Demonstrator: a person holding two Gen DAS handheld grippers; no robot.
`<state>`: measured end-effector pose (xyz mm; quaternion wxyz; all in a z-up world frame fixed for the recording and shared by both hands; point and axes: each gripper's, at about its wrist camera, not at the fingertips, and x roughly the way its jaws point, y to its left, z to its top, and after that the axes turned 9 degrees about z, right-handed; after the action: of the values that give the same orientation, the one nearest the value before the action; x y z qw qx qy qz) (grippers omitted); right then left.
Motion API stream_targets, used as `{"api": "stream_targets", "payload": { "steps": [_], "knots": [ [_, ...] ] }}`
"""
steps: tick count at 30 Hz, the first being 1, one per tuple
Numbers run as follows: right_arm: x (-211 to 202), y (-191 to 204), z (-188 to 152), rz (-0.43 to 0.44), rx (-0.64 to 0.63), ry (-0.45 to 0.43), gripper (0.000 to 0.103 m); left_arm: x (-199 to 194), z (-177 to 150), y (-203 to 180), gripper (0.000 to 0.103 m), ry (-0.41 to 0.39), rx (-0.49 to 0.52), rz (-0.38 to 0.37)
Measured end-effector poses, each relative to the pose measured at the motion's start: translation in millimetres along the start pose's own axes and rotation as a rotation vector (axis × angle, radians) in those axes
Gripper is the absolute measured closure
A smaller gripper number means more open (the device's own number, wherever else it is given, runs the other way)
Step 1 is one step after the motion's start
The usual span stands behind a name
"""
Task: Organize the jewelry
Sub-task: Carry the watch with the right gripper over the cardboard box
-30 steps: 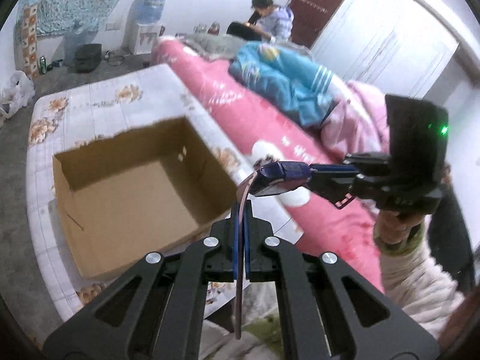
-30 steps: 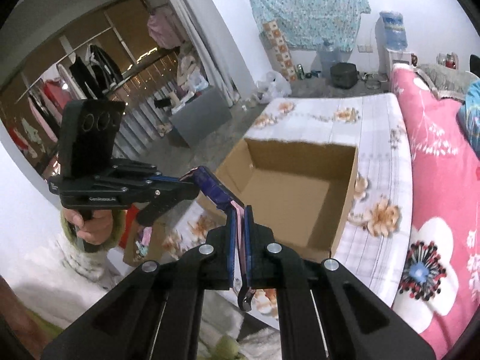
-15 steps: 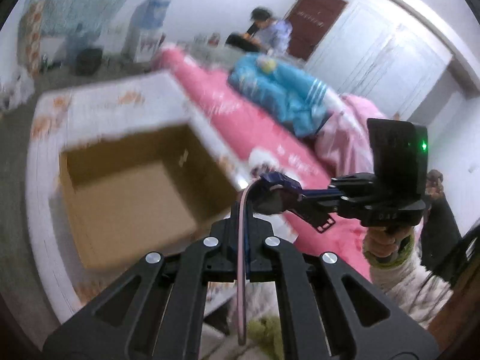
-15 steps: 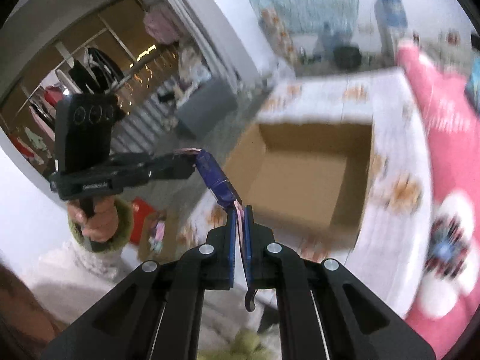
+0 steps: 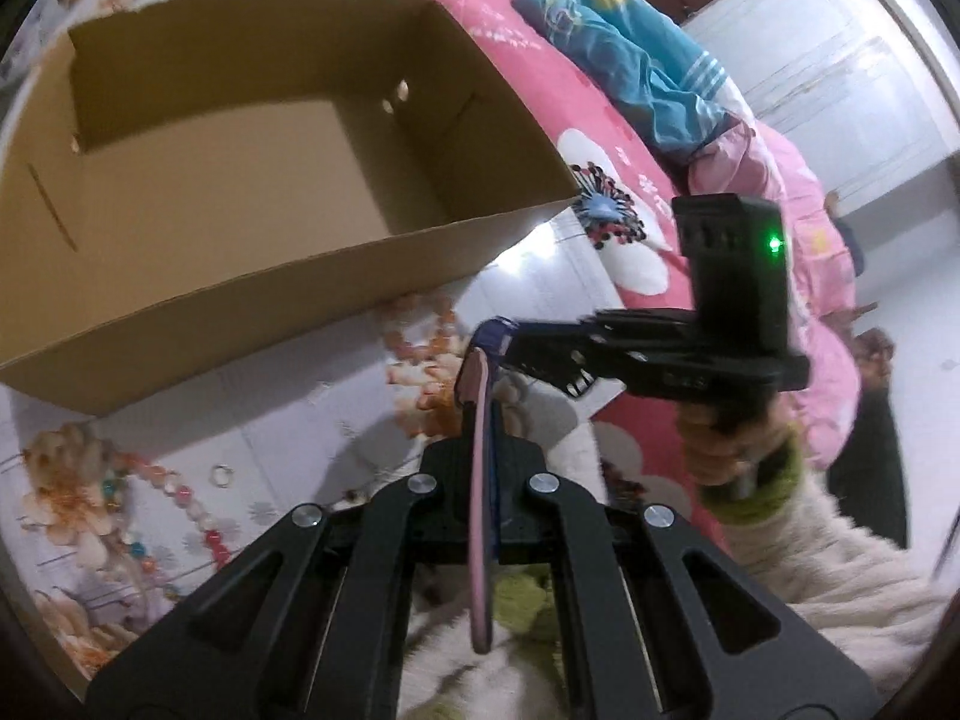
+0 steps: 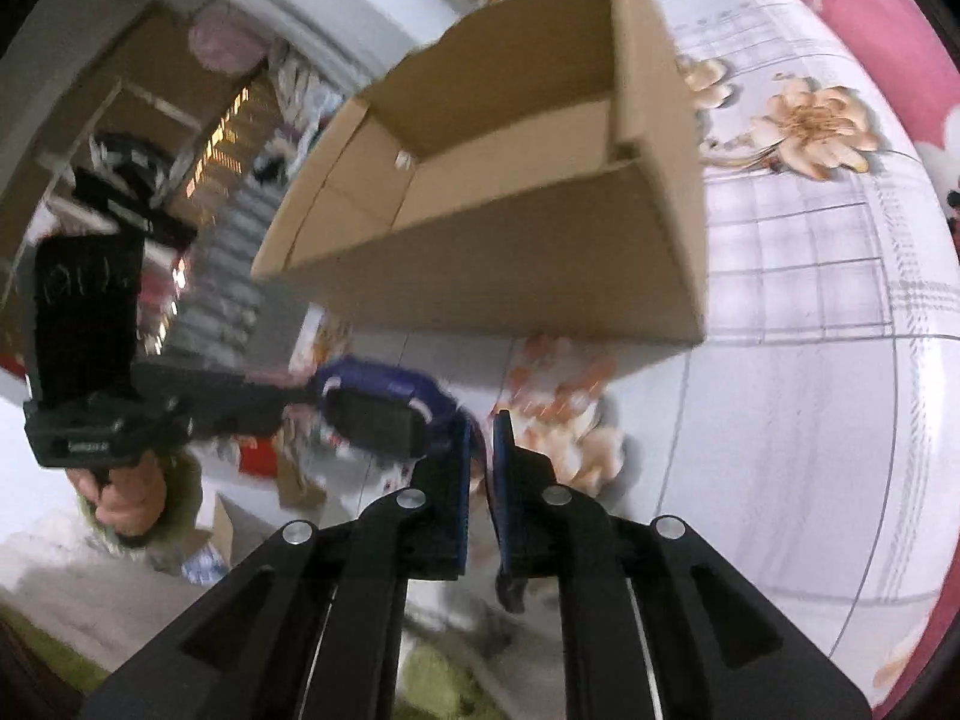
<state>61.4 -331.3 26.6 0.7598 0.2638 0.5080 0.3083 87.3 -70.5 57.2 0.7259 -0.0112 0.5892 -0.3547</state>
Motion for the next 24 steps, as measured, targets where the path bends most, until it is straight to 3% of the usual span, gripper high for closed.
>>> {"api": "stream_targets", "payload": {
  "steps": [5, 8, 12, 15, 24],
  "knots": [
    [-15, -14, -14, -0.02, -0.003, -0.149, 0.085, 19, 9, -5, 0.101, 0.034, -0.041, -0.02],
    [-37, -14, -31, -0.025, -0.003, -0.276, 0.074, 28, 15, -8, 0.101, 0.035, -0.07, -0.011],
    [-59, -7, -64, 0.018, 0.023, -0.399, 0.073, 32, 20, -10, 0.101, 0.029, -0.101, -0.02],
    [-45, 3, -81, 0.067, 0.056, -0.406, 0.069, 31, 21, -12, 0.101, 0.022, -0.108, -0.024],
    [-4, 17, -89, -0.122, -0.039, -0.381, 0.069, 25, 24, -18, 0.101, 0.004, -0.109, -0.009]
  ]
}}
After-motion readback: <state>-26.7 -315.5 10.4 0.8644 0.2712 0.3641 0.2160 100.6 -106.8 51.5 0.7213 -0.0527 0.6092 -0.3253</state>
